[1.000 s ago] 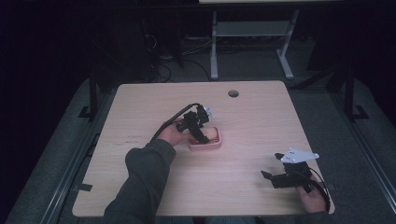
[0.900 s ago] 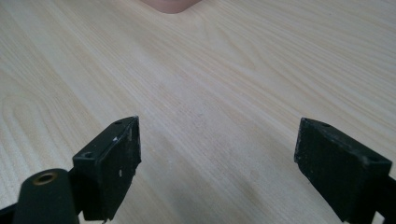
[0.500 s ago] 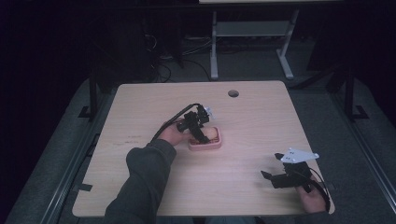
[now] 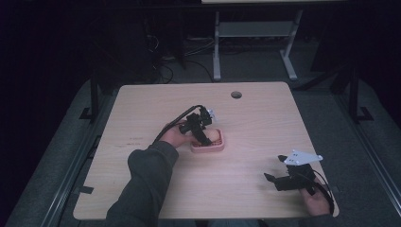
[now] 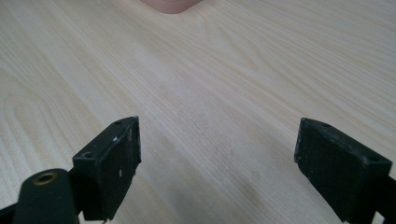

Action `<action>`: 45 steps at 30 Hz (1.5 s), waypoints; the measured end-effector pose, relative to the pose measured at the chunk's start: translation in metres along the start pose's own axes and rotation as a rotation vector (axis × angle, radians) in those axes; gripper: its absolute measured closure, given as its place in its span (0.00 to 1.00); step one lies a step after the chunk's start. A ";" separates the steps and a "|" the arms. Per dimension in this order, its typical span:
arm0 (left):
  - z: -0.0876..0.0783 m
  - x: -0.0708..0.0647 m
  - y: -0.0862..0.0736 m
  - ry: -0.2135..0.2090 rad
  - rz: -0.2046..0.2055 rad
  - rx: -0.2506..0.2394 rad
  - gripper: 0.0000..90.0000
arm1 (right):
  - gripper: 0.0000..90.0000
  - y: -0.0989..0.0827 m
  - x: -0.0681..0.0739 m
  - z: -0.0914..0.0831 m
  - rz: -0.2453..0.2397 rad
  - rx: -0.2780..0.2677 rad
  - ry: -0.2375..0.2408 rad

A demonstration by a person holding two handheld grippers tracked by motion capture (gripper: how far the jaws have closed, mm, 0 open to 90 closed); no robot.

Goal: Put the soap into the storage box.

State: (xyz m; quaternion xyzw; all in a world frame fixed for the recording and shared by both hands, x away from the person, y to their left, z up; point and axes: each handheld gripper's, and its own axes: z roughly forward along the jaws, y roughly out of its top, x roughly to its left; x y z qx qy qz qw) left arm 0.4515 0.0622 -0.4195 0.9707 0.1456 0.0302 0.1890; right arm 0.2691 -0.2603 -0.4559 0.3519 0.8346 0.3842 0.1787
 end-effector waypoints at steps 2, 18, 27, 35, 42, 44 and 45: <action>0.001 0.000 0.000 0.000 0.006 0.004 0.35 | 0.16 0.000 0.000 0.000 -0.002 -0.001 0.001; -0.019 -0.014 -0.002 0.004 0.042 -0.030 0.28 | 0.16 0.001 0.000 0.000 -0.003 0.000 -0.006; -0.028 -0.017 -0.012 0.010 0.020 -0.049 0.28 | 0.16 0.001 0.001 0.002 -0.009 0.006 -0.012; -0.033 -0.022 -0.017 0.017 0.013 -0.068 0.27 | 0.16 0.001 0.001 0.002 -0.003 0.005 -0.019; -0.034 -0.026 -0.025 0.017 0.009 -0.076 0.27 | 0.16 0.002 0.000 0.002 0.000 0.007 -0.025; -0.035 -0.026 -0.027 0.003 0.004 -0.060 0.27 | 0.16 0.002 0.000 0.002 -0.001 0.007 -0.027; -0.035 -0.027 -0.027 0.005 0.005 -0.057 0.26 | 0.16 0.002 0.000 0.003 -0.001 0.007 -0.027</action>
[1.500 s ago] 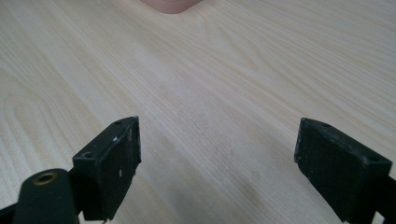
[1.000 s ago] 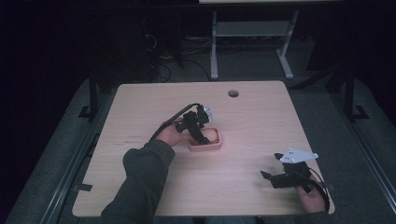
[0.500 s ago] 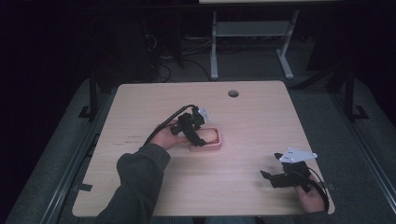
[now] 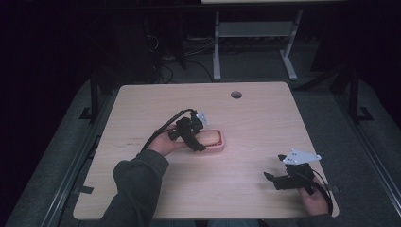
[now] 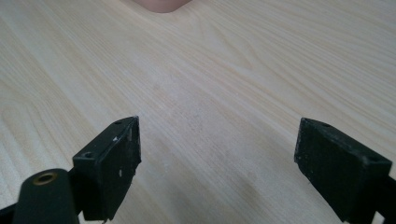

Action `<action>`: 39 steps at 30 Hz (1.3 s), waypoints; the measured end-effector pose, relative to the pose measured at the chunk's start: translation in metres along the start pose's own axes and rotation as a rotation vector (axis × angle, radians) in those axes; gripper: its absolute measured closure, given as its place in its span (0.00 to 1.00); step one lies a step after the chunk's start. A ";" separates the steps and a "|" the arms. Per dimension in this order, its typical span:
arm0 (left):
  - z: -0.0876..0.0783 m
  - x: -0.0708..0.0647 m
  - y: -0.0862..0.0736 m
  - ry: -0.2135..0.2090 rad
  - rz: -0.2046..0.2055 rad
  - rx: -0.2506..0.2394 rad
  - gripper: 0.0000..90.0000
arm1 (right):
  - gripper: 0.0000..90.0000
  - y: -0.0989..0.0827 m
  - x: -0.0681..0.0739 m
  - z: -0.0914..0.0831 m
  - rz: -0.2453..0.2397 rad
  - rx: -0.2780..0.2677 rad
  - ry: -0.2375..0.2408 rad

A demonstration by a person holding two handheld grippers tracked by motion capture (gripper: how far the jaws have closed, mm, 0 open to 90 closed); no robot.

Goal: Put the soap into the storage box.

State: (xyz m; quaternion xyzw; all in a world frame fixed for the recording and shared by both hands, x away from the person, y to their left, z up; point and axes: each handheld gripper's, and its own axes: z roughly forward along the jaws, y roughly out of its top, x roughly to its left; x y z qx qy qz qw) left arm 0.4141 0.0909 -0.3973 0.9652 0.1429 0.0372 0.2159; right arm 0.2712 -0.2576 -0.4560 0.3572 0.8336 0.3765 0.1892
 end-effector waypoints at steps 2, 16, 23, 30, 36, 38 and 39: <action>-0.001 -0.003 -0.001 0.008 0.000 -0.008 0.26 | 0.16 0.000 0.000 0.000 0.000 0.002 -0.002; -0.006 -0.011 -0.017 0.006 -0.015 -0.029 0.26 | 0.16 -0.001 -0.002 -0.001 0.013 0.002 -0.019; -0.008 -0.016 -0.024 0.007 -0.018 -0.034 0.26 | 0.16 0.000 -0.003 0.000 0.014 0.002 -0.028; -0.009 -0.020 -0.031 0.008 -0.020 -0.041 0.26 | 0.16 -0.002 -0.004 -0.001 0.019 0.005 -0.036; -0.010 -0.024 -0.037 0.009 -0.017 -0.032 0.26 | 0.16 -0.002 -0.004 -0.002 0.019 0.005 -0.041; -0.010 -0.026 -0.039 0.008 -0.021 -0.031 0.26 | 0.16 -0.002 -0.004 -0.002 0.018 0.007 -0.043; -0.011 -0.027 -0.040 0.010 -0.019 -0.032 0.26 | 0.16 -0.002 -0.004 -0.002 0.019 0.008 -0.043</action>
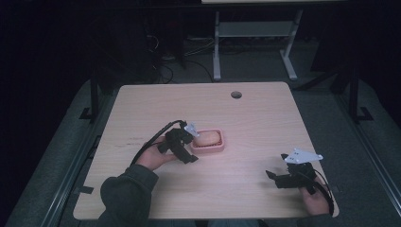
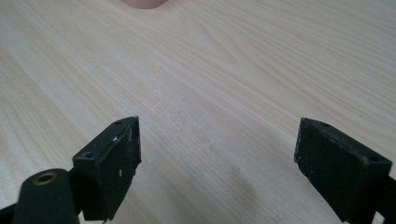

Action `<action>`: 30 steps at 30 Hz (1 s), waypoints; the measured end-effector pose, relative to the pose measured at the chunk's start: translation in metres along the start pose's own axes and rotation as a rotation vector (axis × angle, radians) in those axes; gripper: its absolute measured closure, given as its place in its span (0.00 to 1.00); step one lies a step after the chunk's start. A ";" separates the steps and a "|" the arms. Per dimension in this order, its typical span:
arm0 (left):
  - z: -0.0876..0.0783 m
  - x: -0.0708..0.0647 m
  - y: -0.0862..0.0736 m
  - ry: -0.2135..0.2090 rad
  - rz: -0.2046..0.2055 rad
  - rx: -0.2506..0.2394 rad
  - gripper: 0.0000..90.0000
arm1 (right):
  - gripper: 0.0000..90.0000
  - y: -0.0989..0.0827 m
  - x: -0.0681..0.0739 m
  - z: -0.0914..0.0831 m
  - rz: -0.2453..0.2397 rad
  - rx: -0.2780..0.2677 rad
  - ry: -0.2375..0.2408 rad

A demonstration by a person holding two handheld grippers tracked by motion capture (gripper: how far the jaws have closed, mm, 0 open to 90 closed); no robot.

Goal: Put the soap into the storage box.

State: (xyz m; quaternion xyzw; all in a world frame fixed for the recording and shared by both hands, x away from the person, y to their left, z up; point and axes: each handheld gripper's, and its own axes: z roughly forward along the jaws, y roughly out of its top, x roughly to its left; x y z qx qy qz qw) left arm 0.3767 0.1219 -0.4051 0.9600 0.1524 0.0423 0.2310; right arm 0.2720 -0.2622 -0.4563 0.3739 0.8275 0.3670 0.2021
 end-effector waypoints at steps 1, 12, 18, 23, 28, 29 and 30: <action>0.000 -0.001 -0.001 -0.001 -0.002 -0.001 0.26 | 0.16 0.000 0.000 0.000 0.000 0.001 -0.001; -0.004 -0.010 -0.013 -0.007 0.002 -0.009 0.26 | 0.16 -0.002 -0.001 -0.001 0.003 0.003 -0.009; -0.006 -0.015 -0.021 -0.006 0.000 -0.012 0.26 | 0.16 -0.002 -0.001 -0.001 0.003 0.003 -0.011; -0.010 -0.019 -0.027 0.004 0.011 -0.017 0.26 | 0.16 -0.002 0.000 0.000 0.002 0.009 -0.011; -0.013 -0.024 -0.035 0.003 0.006 -0.015 0.26 | 0.16 -0.002 0.000 -0.001 0.003 0.009 -0.014; -0.014 -0.025 -0.037 0.005 0.010 -0.017 0.26 | 0.16 -0.002 0.000 -0.001 0.003 0.009 -0.014; -0.014 -0.026 -0.039 0.006 0.007 -0.020 0.26 | 0.16 -0.002 0.000 -0.001 0.003 0.010 -0.014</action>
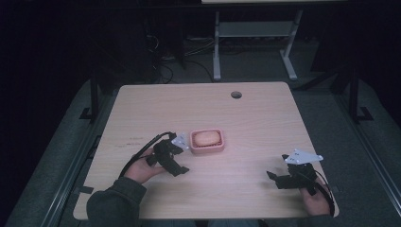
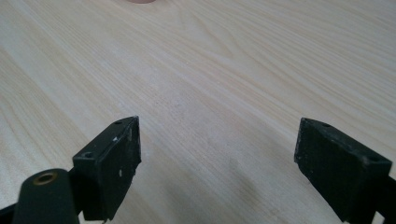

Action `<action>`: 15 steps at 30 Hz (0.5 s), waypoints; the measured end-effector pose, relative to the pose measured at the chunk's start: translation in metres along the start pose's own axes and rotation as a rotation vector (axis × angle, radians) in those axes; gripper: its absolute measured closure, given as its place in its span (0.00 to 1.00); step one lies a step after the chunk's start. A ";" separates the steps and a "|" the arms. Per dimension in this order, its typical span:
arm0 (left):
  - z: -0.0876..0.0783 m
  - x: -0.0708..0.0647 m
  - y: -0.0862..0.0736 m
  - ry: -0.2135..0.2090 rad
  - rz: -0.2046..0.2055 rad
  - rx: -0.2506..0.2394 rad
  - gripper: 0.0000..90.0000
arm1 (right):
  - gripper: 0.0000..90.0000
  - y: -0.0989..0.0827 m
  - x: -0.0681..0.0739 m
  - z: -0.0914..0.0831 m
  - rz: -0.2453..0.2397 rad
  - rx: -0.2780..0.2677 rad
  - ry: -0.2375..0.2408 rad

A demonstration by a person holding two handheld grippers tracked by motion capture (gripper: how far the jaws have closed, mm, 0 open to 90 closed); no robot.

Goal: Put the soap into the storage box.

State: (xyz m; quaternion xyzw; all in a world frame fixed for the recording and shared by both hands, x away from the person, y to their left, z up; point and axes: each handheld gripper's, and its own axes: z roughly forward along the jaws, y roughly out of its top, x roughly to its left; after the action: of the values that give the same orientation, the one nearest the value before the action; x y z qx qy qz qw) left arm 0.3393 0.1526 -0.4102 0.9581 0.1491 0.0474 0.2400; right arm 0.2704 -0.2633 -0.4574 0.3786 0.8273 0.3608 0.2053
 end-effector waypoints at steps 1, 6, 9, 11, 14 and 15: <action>-0.001 -0.001 -0.002 0.000 0.001 -0.001 0.26 | 0.16 0.000 0.000 0.000 -0.002 0.001 0.000; -0.003 -0.002 -0.010 -0.004 -0.018 -0.002 0.26 | 0.16 0.000 0.001 0.000 -0.002 0.004 0.003; -0.005 -0.003 -0.016 -0.001 -0.017 0.007 0.26 | 0.16 0.000 0.000 0.000 -0.006 0.003 0.001; -0.006 -0.004 -0.020 -0.001 -0.018 0.003 0.26 | 0.16 0.000 0.000 0.000 -0.003 0.003 0.001; -0.005 -0.007 -0.027 0.002 -0.024 0.007 0.26 | 0.16 0.000 0.000 0.000 -0.005 0.003 0.002; -0.005 -0.007 -0.029 0.000 -0.029 0.010 0.26 | 0.16 0.000 0.000 0.000 -0.004 0.003 0.002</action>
State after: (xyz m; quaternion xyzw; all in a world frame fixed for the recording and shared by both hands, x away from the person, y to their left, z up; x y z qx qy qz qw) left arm 0.3238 0.1771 -0.4197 0.9570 0.1634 0.0432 0.2356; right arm 0.2704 -0.2631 -0.4578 0.3767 0.8287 0.3597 0.2047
